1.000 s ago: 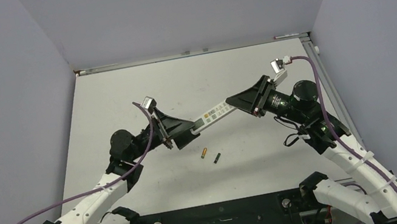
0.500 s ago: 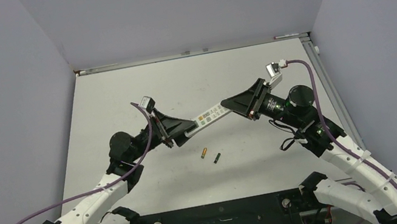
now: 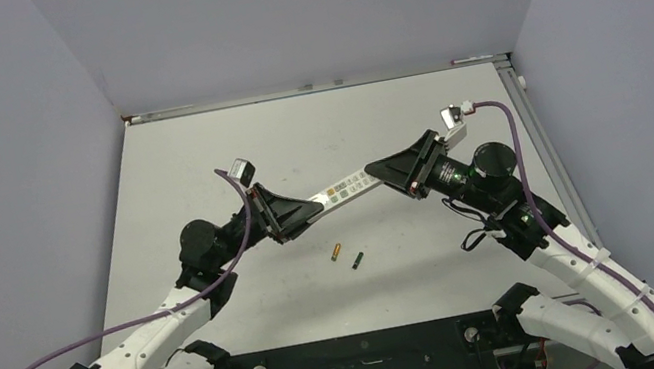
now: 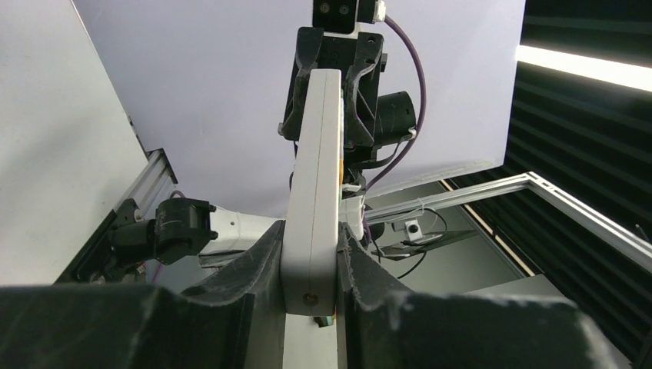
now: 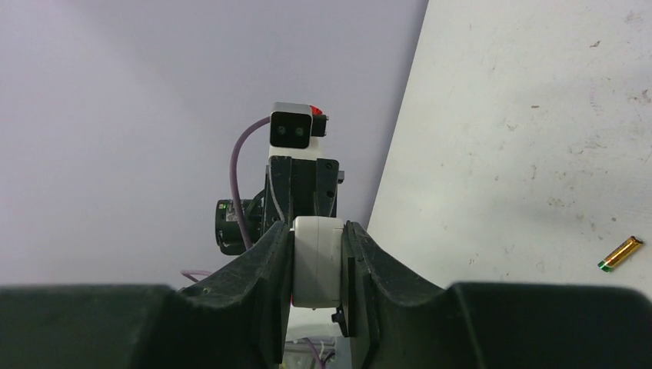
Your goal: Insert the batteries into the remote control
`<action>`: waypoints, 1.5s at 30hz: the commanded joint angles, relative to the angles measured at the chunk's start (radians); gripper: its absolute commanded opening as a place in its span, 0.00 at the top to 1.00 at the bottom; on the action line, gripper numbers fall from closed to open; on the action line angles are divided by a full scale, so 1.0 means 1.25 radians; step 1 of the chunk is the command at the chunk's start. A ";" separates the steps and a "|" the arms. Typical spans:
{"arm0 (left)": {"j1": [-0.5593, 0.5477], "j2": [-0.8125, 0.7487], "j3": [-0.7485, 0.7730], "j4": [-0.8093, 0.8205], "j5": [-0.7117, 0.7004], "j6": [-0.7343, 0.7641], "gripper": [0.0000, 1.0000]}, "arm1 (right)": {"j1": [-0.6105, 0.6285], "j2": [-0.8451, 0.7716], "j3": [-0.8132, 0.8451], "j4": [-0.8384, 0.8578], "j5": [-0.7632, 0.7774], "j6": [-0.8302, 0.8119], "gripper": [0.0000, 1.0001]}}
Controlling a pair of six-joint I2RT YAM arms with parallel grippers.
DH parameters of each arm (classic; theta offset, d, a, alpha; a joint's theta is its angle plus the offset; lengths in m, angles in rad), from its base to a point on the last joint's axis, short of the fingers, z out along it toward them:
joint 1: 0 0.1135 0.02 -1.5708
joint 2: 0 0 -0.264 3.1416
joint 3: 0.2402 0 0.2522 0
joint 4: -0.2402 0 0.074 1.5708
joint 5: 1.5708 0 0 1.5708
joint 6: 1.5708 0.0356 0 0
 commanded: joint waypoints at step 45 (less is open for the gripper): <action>0.020 -0.111 -0.015 -0.372 0.030 0.007 1.00 | 0.134 -0.061 0.207 -0.369 -0.142 -1.316 0.21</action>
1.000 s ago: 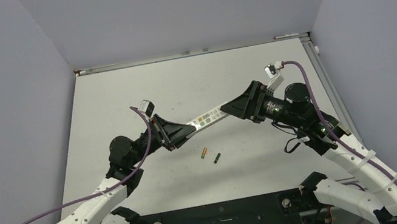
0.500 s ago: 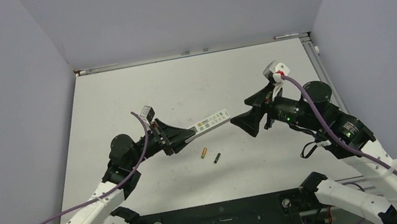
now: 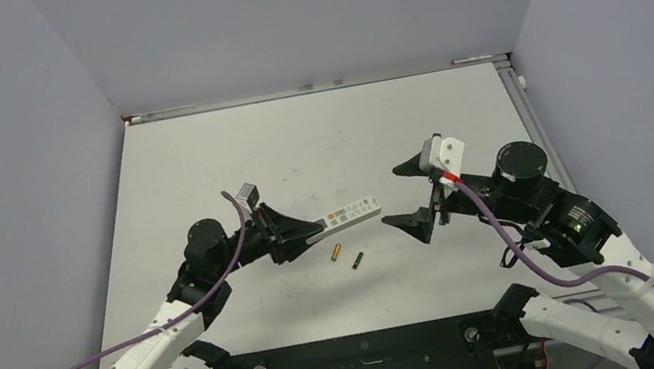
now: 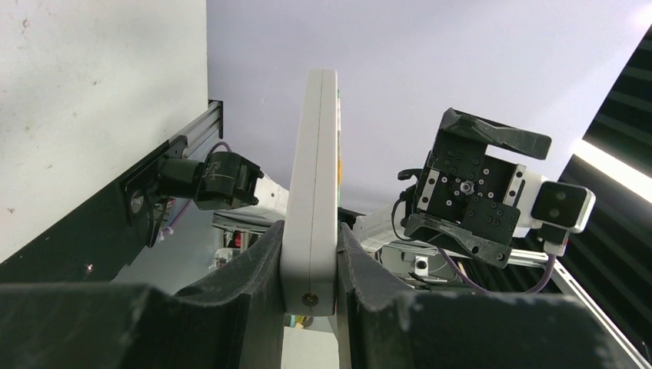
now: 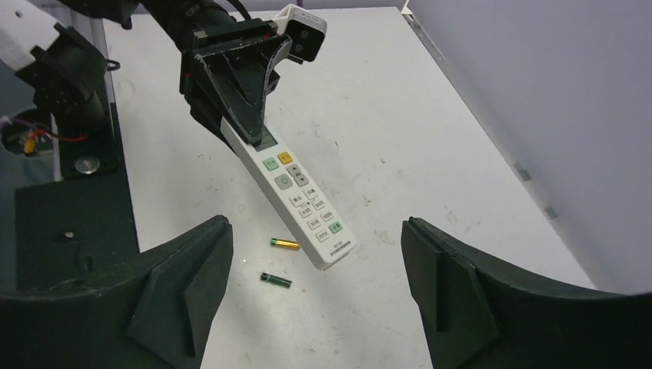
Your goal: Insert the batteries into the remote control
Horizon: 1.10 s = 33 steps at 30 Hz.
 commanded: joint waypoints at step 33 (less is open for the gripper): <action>0.005 0.005 0.020 -0.046 0.051 0.028 1.00 | 0.628 0.144 -0.255 0.236 0.951 -0.588 0.33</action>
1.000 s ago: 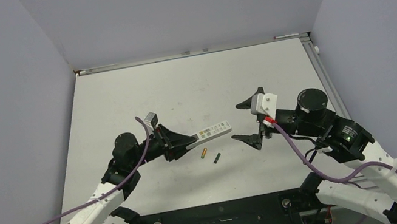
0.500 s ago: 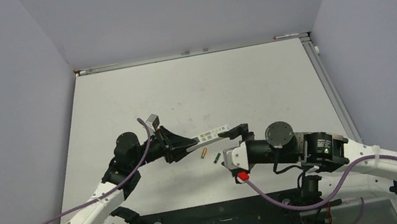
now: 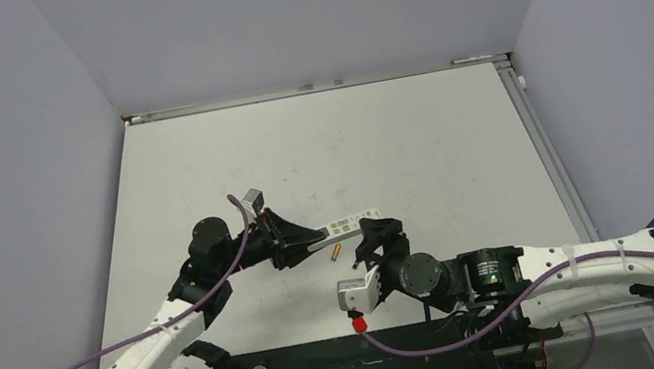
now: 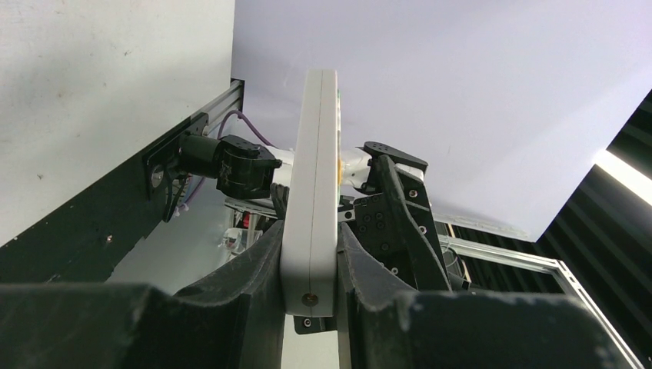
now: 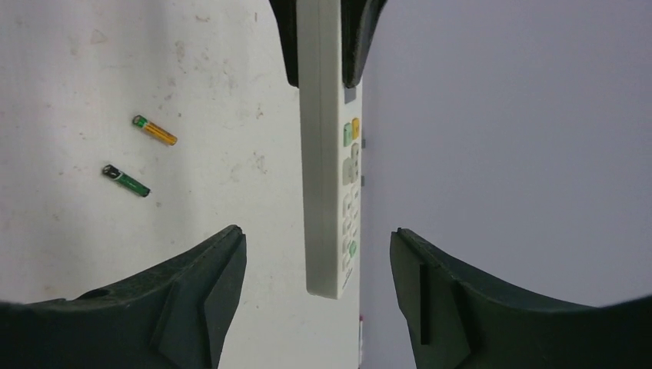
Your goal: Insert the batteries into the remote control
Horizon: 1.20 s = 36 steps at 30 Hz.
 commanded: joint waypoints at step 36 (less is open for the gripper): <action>-0.003 -0.025 -0.036 0.080 0.020 -0.034 1.00 | -0.078 0.057 -0.051 0.217 0.125 -0.097 0.92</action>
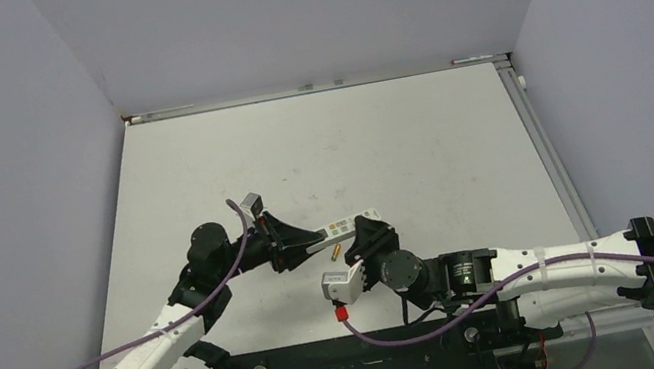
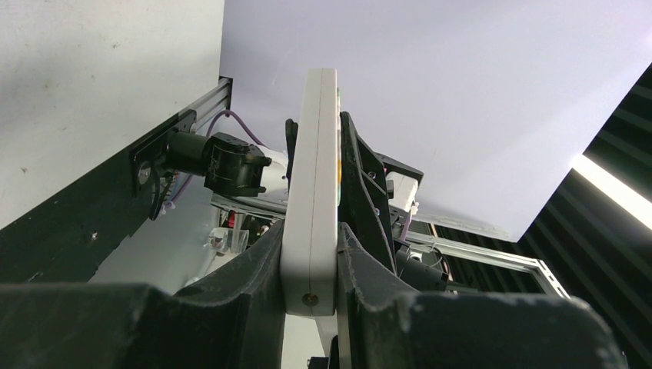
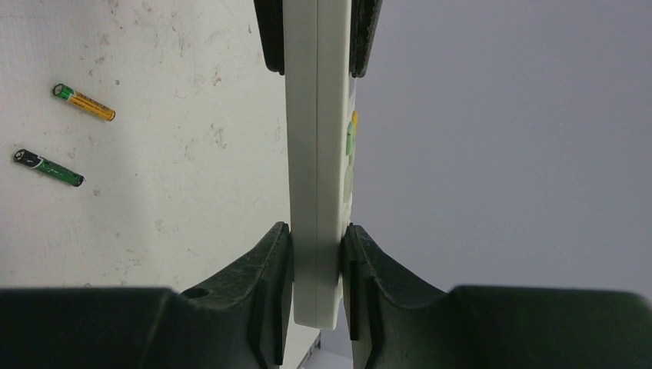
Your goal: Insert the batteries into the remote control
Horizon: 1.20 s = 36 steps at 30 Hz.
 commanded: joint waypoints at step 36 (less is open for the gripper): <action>0.019 0.024 0.100 0.060 0.065 0.206 0.19 | -0.262 -0.076 0.293 -0.410 -0.387 0.507 0.92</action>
